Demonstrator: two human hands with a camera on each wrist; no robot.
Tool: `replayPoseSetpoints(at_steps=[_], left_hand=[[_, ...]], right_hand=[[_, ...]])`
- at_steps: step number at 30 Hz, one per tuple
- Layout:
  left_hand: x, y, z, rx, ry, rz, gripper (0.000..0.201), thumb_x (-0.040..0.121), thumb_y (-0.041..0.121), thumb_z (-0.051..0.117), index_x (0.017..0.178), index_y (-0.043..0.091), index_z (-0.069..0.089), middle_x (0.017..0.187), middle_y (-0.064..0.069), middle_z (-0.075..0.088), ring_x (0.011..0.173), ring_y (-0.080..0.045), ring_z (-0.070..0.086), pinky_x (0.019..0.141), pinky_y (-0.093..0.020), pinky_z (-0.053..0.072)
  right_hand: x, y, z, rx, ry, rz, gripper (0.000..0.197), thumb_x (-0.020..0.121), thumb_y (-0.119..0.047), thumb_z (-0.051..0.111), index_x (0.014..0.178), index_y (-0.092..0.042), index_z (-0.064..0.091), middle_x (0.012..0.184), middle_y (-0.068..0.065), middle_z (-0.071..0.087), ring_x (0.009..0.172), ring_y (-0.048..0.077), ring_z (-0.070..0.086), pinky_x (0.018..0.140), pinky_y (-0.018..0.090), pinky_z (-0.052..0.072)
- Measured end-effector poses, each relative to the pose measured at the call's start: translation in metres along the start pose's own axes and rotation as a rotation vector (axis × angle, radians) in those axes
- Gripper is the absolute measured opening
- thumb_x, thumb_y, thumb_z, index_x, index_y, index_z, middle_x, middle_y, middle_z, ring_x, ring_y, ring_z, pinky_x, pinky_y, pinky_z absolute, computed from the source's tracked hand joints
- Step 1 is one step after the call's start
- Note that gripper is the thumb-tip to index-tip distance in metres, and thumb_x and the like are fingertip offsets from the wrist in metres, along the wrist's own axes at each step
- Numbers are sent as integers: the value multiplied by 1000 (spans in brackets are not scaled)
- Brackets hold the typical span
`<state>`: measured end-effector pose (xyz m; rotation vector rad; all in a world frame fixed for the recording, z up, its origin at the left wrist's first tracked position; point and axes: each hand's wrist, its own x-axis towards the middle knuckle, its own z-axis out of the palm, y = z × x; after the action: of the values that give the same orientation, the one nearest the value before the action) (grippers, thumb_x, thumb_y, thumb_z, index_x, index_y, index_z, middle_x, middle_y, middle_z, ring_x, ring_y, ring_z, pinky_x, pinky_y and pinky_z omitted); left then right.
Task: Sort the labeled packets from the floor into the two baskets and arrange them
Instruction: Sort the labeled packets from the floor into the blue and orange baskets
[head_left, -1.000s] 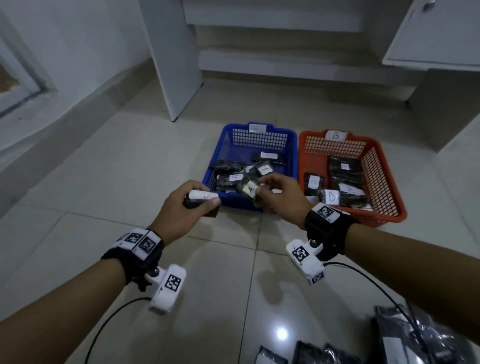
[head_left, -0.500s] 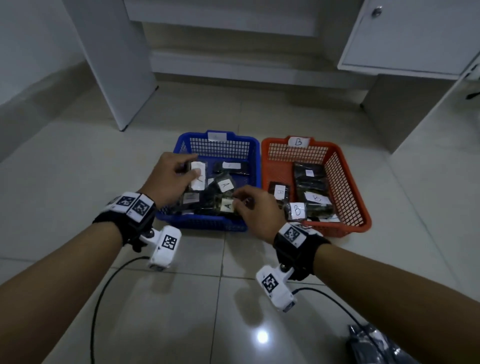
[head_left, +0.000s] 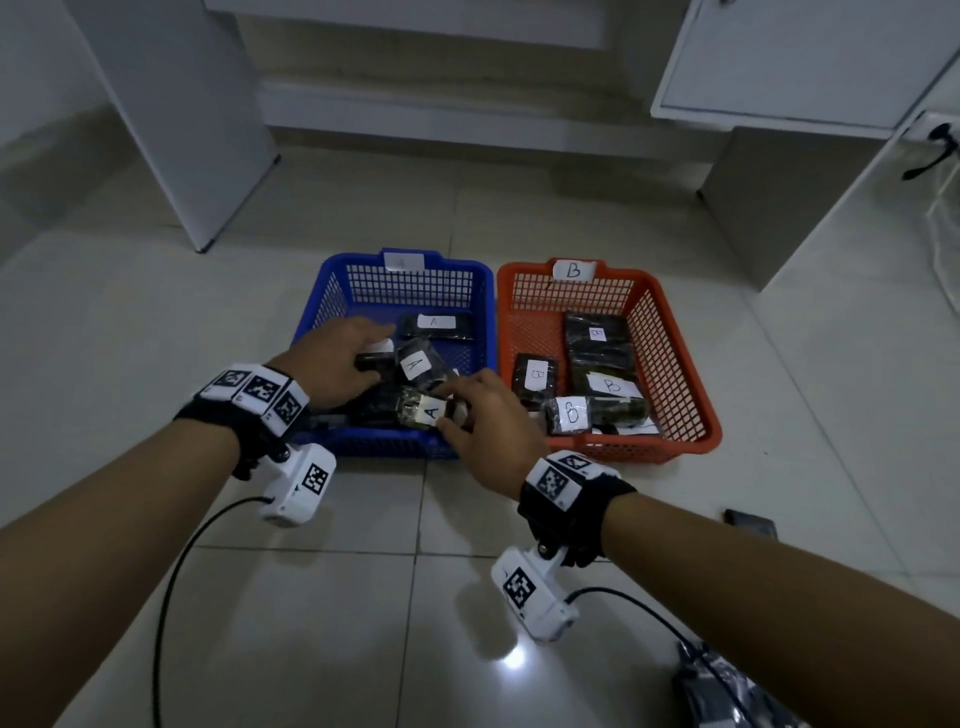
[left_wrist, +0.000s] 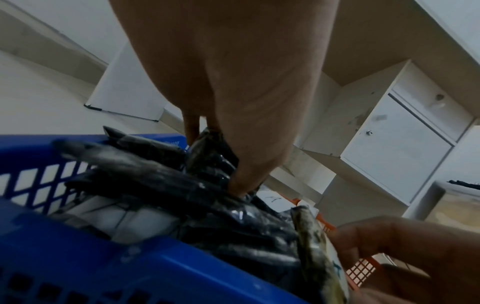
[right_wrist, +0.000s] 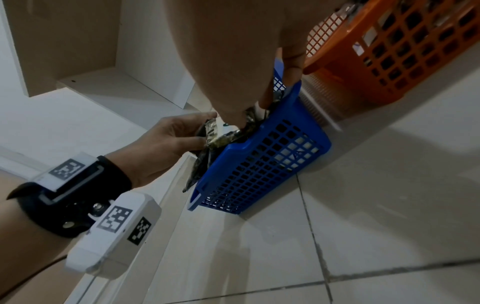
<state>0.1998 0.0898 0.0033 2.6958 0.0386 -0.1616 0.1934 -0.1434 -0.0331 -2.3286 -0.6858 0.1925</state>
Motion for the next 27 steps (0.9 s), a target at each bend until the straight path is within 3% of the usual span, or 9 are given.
replayPoseSetpoints(at_steps=[3,8,14,16,18,20,23,27], left_hand=[[-3,3,-1,-126,-61,-18,74,94,13,63,157,22,25,153,-2,39,140,-21,39,108,-24,30],[-15,-2,-9,-153,124,70,53,84,5,69,133,22,57,136,-3,53,121,-19,51,101,-27,35],[-62,1,3,-160,308,195,38,77,2,71,111,19,65,117,-3,56,112,-22,51,99,-34,41],[-92,-1,13,-179,296,212,33,80,5,71,107,22,66,112,0,55,107,-19,53,95,-31,43],[-132,-4,20,-224,196,165,29,83,8,72,107,24,66,110,3,57,100,-9,54,89,-15,39],[-176,-8,27,-273,15,85,25,86,13,72,107,25,65,107,5,61,95,-3,57,77,-5,39],[-247,-28,45,-233,-285,-40,25,87,26,74,109,31,64,107,11,63,94,-4,59,73,-10,44],[-329,-48,73,-130,-530,-180,38,85,39,75,119,32,60,115,14,56,101,-6,55,90,-31,50]], right_hand=[[1,-3,-1,14,-6,14,37,94,-26,65,130,-24,57,120,-1,49,106,19,57,93,42,53],[-4,-5,-6,24,13,32,40,93,-24,63,132,-24,54,116,-2,47,98,19,59,88,44,55],[-35,1,-13,30,62,-36,37,93,-16,64,129,-19,56,116,-7,43,90,10,55,88,32,53],[-52,1,-9,43,70,-126,35,91,-13,65,125,-17,59,112,-7,44,86,6,49,85,26,47],[-72,-1,2,54,-8,-207,30,91,-13,66,120,-16,61,108,-7,46,83,7,49,81,25,45],[-92,-6,17,20,-203,-233,28,92,-17,65,120,-19,61,108,-7,49,85,10,52,82,31,49],[-123,-15,47,-36,-515,-293,29,93,-22,64,122,-18,63,112,-1,56,92,14,56,86,40,51],[-164,-34,87,-82,-814,-430,33,93,-36,65,122,-19,64,113,1,59,96,17,59,86,41,52]])
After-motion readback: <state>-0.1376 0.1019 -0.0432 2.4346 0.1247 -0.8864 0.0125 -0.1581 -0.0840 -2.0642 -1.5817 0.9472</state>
